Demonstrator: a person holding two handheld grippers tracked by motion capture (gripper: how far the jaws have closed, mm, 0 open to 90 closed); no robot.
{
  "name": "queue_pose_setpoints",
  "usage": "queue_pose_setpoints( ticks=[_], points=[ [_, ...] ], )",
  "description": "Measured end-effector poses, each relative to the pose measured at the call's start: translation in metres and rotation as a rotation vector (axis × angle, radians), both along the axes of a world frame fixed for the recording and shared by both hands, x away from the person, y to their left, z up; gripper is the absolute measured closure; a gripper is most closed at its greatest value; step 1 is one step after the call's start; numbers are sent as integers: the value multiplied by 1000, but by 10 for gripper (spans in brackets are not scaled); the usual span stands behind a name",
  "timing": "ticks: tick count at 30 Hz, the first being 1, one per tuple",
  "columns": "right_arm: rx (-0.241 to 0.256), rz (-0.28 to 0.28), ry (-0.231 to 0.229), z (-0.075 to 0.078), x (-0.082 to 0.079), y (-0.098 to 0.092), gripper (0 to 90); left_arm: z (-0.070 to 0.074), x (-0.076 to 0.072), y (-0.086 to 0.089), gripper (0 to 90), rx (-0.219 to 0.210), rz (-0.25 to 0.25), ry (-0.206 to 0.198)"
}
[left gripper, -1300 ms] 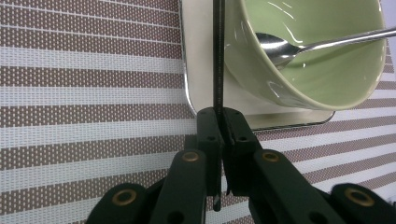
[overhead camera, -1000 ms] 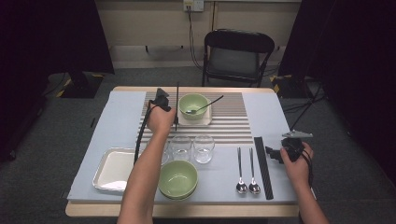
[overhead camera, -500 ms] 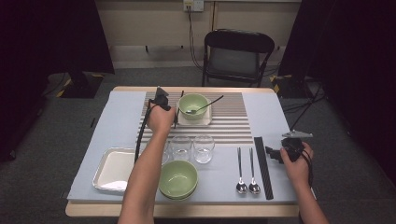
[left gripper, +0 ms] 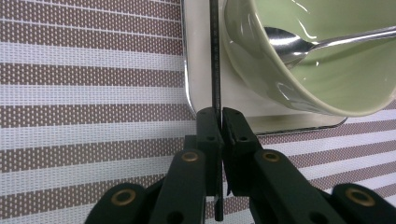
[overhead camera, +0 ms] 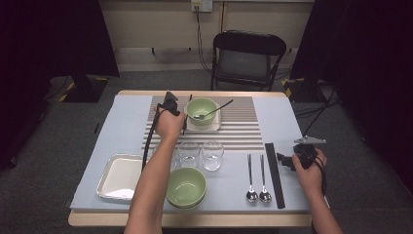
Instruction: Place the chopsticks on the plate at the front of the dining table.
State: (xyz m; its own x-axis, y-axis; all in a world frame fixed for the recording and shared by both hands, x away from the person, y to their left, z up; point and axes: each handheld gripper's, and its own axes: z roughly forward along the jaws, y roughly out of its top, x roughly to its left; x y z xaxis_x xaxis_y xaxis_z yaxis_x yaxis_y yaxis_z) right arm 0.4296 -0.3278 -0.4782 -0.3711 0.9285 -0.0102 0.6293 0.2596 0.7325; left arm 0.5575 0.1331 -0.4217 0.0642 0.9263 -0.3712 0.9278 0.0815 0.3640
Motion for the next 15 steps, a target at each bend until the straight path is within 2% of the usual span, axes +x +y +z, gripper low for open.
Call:
queue_pose_setpoints(
  ticks=[1, 3, 4, 11, 15],
  points=[
    [0, 0, 0, 0, 0, 0, 196, 0, 0, -2, 863, -6, 17, 4],
    [0, 0, 0, 0, 0, 0, 195, 0, 0, 0, 851, -1, -18, 1],
    [0, 0, 0, 0, 0, 0, 195, 0, 0, -2, 845, -13, 2, 2],
    [0, 0, 0, 0, 0, 0, 196, -1, 0, -1, 827, -5, -6, 9],
    [0, 0, 0, 0, 0, 0, 195, -2, -1, -1, 833, -2, -17, 28]
  ],
)
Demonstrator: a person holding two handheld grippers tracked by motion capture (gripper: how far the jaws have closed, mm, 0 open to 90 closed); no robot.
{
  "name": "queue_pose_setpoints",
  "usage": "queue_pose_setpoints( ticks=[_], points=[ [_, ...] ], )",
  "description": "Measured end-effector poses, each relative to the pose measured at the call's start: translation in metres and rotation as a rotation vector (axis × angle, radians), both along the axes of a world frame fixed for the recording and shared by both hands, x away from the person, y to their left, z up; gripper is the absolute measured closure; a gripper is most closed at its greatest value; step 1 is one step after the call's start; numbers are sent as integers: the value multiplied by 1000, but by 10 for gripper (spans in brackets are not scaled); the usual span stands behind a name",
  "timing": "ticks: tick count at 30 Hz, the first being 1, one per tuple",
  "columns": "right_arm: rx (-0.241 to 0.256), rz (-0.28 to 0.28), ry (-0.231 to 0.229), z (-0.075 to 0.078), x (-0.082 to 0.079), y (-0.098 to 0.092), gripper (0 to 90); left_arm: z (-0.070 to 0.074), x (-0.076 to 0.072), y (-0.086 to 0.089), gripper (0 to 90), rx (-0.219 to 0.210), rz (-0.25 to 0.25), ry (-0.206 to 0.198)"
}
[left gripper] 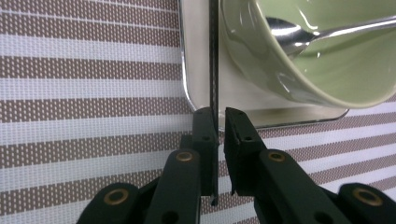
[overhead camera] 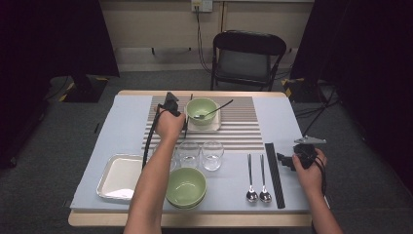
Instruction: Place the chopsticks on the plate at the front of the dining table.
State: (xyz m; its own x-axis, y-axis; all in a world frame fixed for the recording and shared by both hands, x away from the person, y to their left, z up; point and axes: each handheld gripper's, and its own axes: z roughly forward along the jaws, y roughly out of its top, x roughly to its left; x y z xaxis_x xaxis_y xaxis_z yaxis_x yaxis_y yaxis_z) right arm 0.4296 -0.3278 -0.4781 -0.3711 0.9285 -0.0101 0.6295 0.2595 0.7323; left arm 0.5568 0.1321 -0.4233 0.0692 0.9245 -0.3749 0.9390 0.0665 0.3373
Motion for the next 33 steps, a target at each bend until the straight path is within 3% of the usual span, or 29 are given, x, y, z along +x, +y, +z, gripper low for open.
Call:
queue_pose_setpoints(
  ticks=[6, 7, 8, 9, 18, 20, 33],
  points=[
    [0, 0, 0, 0, 0, 0, 196, -3, 0, -4, 861, -3, -14, 26],
    [0, 0, 0, 0, 0, 0, 196, -3, 1, -1, 863, 4, -59, 36],
    [0, 0, 0, 0, 0, 0, 195, -3, 1, -1, 867, 4, -59, 36],
    [0, 0, 0, 0, 0, 0, 196, -4, 1, -7, 866, -15, 5, 25],
    [-1, 0, -1, 0, 0, 0, 196, -4, 2, -5, 867, -11, -28, 23],
    [-1, 0, -1, 0, 0, 0, 196, -4, 1, -7, 867, -17, -12, 25],
    [-1, 0, 0, 0, 0, 0, 196, 1, 0, -3, 836, -4, -26, 3]
  ],
)
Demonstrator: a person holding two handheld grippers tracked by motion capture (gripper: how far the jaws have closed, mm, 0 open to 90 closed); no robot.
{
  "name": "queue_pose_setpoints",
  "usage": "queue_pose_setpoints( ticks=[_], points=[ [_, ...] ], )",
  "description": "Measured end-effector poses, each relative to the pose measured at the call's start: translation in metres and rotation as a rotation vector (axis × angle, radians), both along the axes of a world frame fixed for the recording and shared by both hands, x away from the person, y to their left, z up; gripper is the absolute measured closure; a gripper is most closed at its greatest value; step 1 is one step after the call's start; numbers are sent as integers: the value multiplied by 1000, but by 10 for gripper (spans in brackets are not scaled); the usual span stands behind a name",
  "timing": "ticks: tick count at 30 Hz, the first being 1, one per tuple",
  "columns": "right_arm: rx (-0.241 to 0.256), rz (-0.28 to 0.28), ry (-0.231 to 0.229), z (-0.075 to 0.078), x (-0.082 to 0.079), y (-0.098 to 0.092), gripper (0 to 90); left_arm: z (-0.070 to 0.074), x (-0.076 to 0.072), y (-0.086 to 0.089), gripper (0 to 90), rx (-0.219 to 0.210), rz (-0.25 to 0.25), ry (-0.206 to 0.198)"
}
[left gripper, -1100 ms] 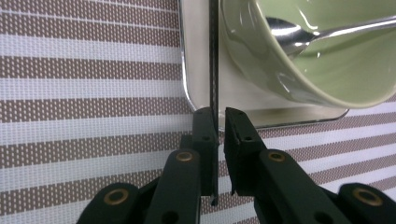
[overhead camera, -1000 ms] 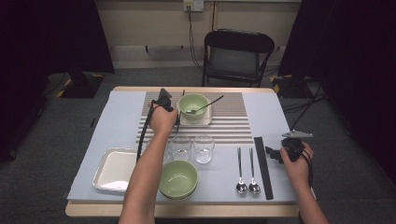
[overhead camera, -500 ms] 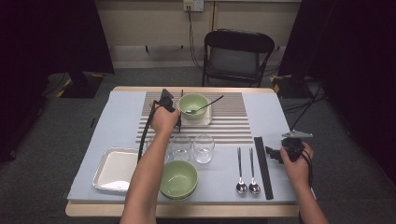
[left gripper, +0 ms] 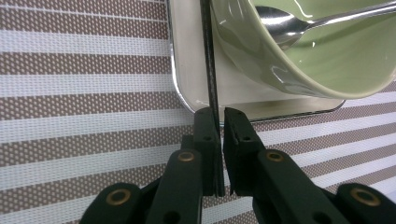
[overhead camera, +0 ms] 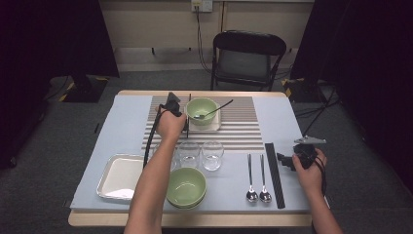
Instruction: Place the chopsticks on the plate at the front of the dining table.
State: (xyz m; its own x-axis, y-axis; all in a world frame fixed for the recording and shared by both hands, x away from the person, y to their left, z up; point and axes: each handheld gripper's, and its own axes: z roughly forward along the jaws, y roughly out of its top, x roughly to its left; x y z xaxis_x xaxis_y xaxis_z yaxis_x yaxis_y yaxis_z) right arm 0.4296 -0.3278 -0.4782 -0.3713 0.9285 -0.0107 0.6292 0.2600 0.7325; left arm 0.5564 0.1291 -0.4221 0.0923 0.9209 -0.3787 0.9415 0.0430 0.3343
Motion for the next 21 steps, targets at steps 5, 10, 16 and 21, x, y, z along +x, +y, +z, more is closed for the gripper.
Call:
queue_pose_setpoints(
  ticks=[5, 10, 16, 21],
  points=[
    [0, 0, 1, 0, 0, 0, 196, 5, -3, 3, 827, -9, 3, -21],
    [0, 0, 0, 0, 0, 0, 195, 12, -5, 6, 789, -25, 10, -44],
    [0, 0, 0, 0, 0, 0, 196, 20, -10, 13, 763, -18, 1, -65],
    [0, 0, 1, 0, 0, 0, 196, 26, -13, 19, 743, -25, -9, -91]
  ],
)
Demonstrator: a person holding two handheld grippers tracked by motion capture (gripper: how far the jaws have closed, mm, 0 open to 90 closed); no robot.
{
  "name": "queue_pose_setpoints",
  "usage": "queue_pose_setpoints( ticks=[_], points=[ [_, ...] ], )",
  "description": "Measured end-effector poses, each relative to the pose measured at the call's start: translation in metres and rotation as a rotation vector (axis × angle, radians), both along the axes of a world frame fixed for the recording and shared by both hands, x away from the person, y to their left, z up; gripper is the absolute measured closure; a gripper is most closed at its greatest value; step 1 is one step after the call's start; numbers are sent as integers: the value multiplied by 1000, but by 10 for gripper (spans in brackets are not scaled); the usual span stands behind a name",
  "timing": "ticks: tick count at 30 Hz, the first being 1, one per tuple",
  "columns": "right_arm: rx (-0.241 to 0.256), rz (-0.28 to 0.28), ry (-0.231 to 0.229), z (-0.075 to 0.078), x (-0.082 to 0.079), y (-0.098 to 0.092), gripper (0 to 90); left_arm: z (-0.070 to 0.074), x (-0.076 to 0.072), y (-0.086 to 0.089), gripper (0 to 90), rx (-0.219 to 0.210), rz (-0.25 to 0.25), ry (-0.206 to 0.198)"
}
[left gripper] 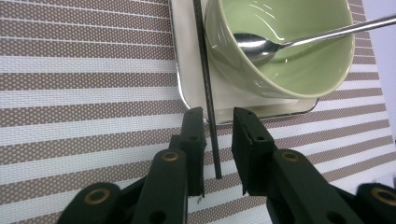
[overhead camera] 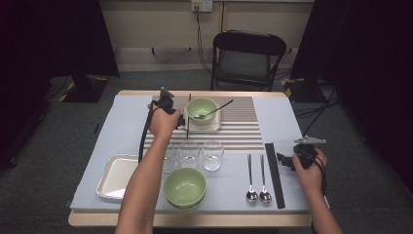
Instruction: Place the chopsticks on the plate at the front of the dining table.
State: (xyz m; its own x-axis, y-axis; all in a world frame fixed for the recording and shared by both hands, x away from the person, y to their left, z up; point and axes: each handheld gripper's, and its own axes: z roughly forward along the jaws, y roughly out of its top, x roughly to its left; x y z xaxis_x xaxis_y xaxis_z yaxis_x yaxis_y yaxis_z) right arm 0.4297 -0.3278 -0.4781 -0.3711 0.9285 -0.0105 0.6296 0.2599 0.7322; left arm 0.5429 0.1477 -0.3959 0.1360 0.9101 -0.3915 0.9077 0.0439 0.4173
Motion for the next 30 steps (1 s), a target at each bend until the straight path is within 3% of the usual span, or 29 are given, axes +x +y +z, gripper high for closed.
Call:
queue_pose_setpoints(
  ticks=[30],
  points=[
    [0, 2, 0, 0, 0, 0, 195, 16, -14, 24, 606, -26, 20, -56]
  ],
)
